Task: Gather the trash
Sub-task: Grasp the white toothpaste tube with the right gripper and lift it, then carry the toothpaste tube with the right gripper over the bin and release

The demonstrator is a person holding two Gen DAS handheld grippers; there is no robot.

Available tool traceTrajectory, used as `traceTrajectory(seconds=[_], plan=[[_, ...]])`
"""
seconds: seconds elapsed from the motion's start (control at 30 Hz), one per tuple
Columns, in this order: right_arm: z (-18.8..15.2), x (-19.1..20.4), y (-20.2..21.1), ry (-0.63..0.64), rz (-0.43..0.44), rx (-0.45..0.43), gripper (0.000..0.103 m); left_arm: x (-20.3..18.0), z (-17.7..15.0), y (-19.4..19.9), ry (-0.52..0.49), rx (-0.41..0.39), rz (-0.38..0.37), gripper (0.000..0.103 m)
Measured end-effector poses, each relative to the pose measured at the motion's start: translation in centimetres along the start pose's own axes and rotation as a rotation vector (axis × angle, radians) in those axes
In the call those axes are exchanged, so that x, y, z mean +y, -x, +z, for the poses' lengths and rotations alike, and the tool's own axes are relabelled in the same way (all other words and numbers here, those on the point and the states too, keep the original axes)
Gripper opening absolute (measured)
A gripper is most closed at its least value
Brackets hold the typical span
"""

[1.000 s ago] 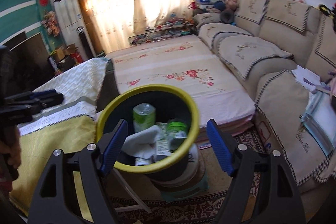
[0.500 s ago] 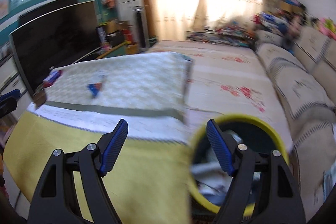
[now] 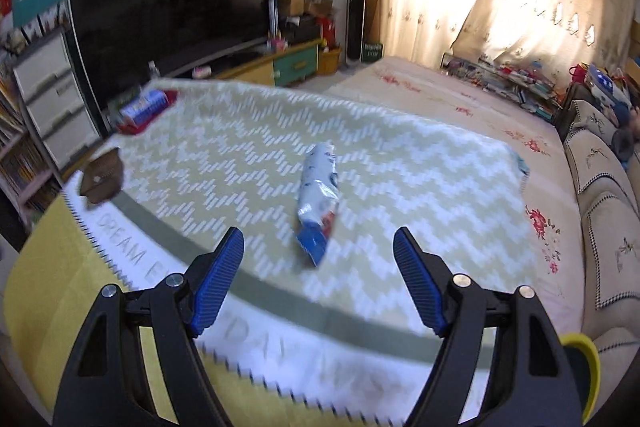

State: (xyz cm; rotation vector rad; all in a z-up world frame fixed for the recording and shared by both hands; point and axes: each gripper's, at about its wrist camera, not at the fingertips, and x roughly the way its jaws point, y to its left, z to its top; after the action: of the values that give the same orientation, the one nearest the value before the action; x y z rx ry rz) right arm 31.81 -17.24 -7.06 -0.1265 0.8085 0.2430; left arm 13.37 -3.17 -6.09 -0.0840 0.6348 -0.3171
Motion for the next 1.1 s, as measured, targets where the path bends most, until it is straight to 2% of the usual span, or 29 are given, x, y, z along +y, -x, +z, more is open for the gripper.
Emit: traceTrajectory(seconds=[0.17,0.37,0.43,0.57,0.63,0.67,0.83,0.97,1.1], plan=[[1.7,0.9,-4.7,0.01,-0.018,0.082,0.068,0.6,-0.4,0.3,0.011,-0.001,0.012,0.092],[2.3,0.8,-7.2,-0.023,-0.039,0.13,0.062,1.7,-0.6,0.3,0.036,0.001,0.02,0.092],[2.3,0.7,-7.7,-0.033,-0.037,0.143,0.053,1.8,-0.7,0.3,0.04,0.003,0.021,0.092],[2.3,0.3,-8.2,-0.051,-0.037,0.162,0.047,1.9,-1.0,0.0,0.041,0.005,0.015,0.092],[2.3,0.1,-8.6,-0.059,-0.038,0.17,0.03,1.8,-1.0,-0.1,0.04,0.007,0.013,0.092],[2.2,-0.1,-8.6,-0.067,-0.032,0.173,0.03,1.7,-1.0,-0.1,0.038,0.007,0.013,0.092],[1.6,-0.8,-6.6,-0.106,0.018,0.148,0.029,1.6,-1.0,-0.1,0.037,0.005,0.014,0.092],[0.7,-1.6,-2.7,-0.13,0.06,0.094,0.029,1.5,-1.0,-0.2,0.034,0.006,0.01,0.092],[-1.9,-3.4,2.7,-0.157,0.06,0.014,0.029,1.1,-1.1,-0.1,0.03,0.003,0.002,0.092]])
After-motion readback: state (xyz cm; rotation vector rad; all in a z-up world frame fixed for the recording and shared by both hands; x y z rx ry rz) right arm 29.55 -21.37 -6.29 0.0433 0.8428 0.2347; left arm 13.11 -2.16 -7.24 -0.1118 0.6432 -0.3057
